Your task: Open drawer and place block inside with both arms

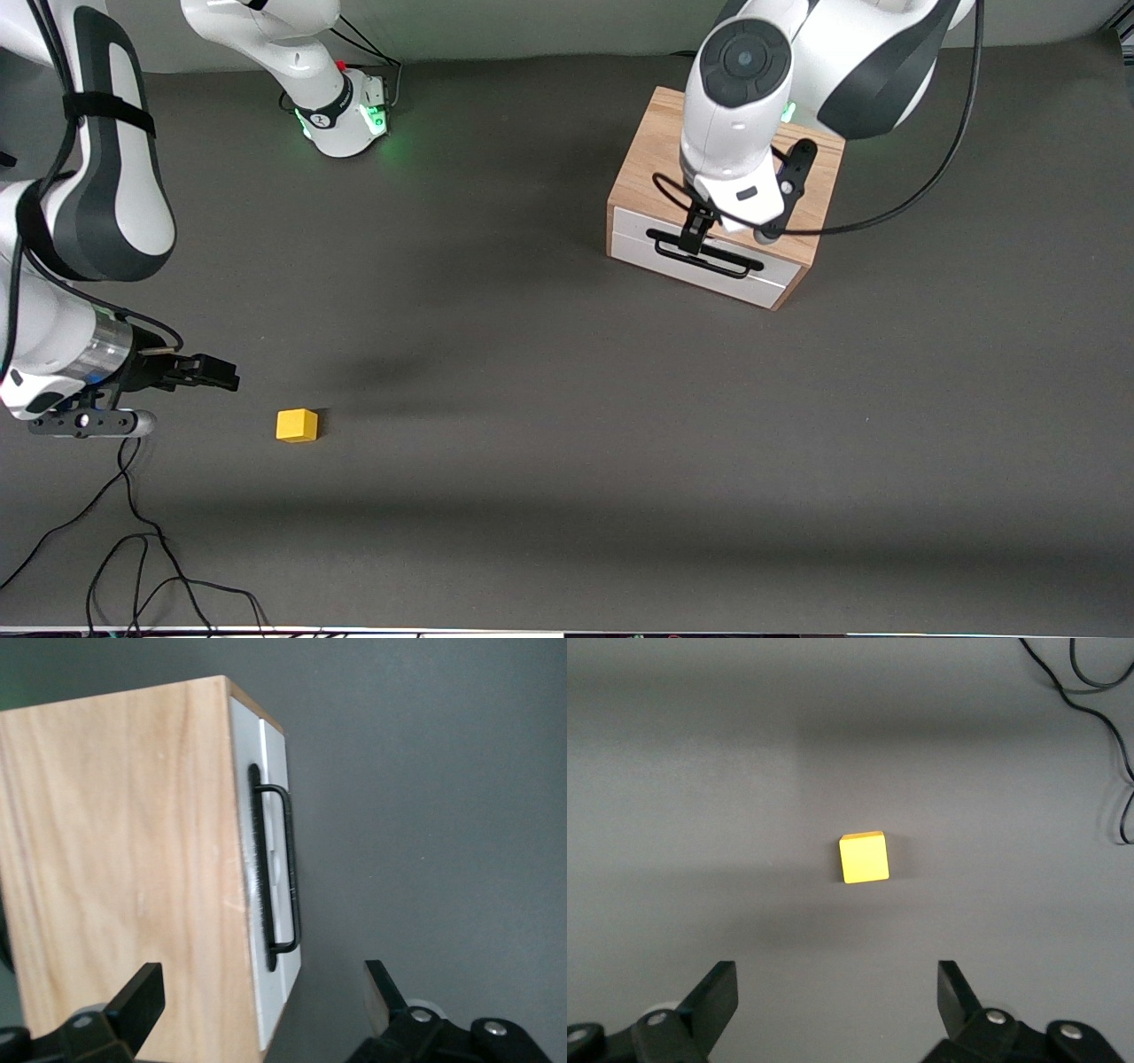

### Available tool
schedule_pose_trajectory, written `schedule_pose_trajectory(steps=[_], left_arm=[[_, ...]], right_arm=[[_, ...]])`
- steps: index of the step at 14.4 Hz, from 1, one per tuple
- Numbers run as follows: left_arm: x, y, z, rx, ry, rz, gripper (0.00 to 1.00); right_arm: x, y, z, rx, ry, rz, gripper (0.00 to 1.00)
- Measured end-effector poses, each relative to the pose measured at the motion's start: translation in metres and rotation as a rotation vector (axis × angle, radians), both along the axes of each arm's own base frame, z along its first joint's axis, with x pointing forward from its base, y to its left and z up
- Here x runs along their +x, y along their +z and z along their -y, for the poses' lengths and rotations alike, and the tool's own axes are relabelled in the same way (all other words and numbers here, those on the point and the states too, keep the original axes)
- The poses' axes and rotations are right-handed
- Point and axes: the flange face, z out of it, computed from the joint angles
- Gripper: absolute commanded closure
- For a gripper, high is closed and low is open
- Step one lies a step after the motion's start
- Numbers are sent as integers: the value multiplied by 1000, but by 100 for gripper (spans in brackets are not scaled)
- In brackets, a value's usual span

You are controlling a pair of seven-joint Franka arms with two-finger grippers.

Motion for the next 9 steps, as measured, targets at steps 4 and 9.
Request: schedule_pose_trajectory(steps=[4, 9], left_arm=[[31, -53, -14, 23, 53, -36, 0], [46, -129, -7, 57, 58, -96, 0]], right_arm=[[4, -12, 0, -2, 0, -5, 0], [5, -16, 0, -3, 0, -3, 0]])
